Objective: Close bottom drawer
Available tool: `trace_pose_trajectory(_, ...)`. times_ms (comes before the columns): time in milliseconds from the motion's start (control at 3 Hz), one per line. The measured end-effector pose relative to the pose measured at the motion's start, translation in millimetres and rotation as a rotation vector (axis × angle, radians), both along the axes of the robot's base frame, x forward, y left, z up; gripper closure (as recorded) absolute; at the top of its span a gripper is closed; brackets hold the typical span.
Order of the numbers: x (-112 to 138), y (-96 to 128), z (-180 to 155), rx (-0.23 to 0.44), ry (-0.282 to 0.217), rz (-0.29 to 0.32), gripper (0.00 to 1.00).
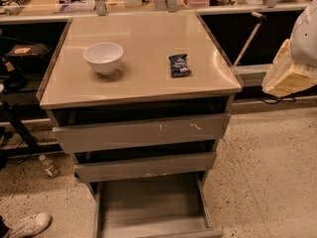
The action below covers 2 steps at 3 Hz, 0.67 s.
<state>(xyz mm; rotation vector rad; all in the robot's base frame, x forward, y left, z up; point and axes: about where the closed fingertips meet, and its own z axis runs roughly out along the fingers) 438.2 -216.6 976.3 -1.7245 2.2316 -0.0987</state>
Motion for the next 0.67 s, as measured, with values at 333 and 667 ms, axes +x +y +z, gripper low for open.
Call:
trace_pose_trajectory(333,0,0,0,0.0,0.0,0.0,1.0)
trace_pose_trajectory(667,-3,-11,-29,-0.01,0.029,-0.046,1.0)
